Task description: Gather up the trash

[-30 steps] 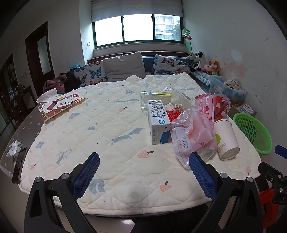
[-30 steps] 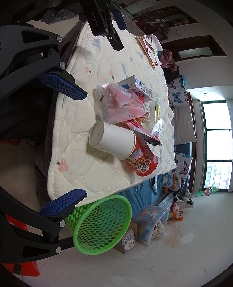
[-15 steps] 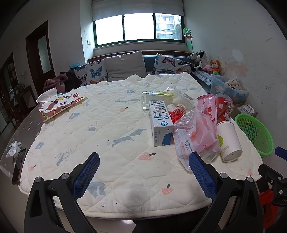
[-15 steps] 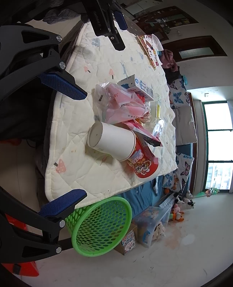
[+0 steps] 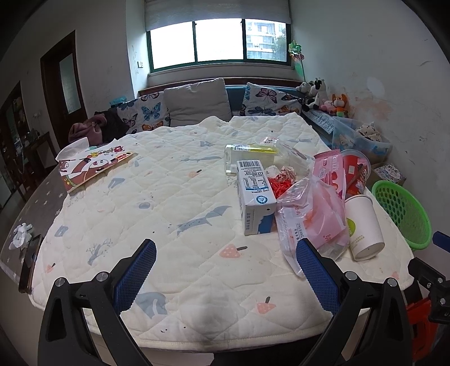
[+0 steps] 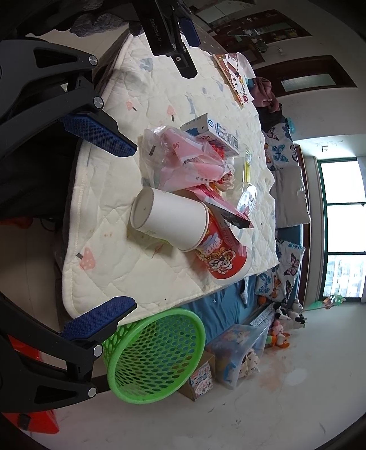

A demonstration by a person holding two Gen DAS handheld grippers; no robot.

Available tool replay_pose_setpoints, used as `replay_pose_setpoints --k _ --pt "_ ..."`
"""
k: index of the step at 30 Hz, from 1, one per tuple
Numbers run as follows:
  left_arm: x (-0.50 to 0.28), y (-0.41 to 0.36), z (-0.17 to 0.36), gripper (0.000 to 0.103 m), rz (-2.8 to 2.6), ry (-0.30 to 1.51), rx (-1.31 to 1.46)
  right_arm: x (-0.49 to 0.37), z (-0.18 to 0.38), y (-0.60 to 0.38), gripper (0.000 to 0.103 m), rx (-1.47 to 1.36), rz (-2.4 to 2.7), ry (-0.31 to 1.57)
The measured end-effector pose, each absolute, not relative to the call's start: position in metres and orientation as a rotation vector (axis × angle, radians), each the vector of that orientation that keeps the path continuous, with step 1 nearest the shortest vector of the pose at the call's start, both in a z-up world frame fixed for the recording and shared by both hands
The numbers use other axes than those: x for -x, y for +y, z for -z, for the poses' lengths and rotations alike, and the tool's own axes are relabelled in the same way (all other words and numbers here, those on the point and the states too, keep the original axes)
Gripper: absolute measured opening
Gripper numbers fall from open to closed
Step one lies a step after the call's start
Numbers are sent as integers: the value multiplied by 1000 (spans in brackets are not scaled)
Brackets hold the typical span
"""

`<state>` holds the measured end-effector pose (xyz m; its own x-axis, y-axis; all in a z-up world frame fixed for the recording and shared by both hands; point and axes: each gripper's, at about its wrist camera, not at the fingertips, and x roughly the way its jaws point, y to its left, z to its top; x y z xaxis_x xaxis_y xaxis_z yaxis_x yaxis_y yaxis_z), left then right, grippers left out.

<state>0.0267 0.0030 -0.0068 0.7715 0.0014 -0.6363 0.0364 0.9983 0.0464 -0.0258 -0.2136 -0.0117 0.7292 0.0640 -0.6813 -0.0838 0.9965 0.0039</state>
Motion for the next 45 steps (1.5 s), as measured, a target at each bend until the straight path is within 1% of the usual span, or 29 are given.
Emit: replay_pose_setpoints --k 11,27,30,32,38,43,45 --pt "-42 1 8 97 19 712 -60 12 12 -215 99 30 -91 760" --pt "-71 1 9 97 10 735 -72 -29 4 -237 98 -56 -132 767" --pt "-76 4 12 97 6 747 -65 -42 3 -238 93 -95 -165 779" --pt "-79 6 14 97 5 753 -61 -52 3 -237 87 -110 -180 789" --pt "-84 11 19 97 2 764 -58 -86 3 -227 76 -153 -256 810" --pt "-89 14 24 97 7 775 -57 -120 12 -232 69 -236 -258 861" --pt "-92 16 25 97 9 782 -51 -129 15 -231 64 -251 -250 877"
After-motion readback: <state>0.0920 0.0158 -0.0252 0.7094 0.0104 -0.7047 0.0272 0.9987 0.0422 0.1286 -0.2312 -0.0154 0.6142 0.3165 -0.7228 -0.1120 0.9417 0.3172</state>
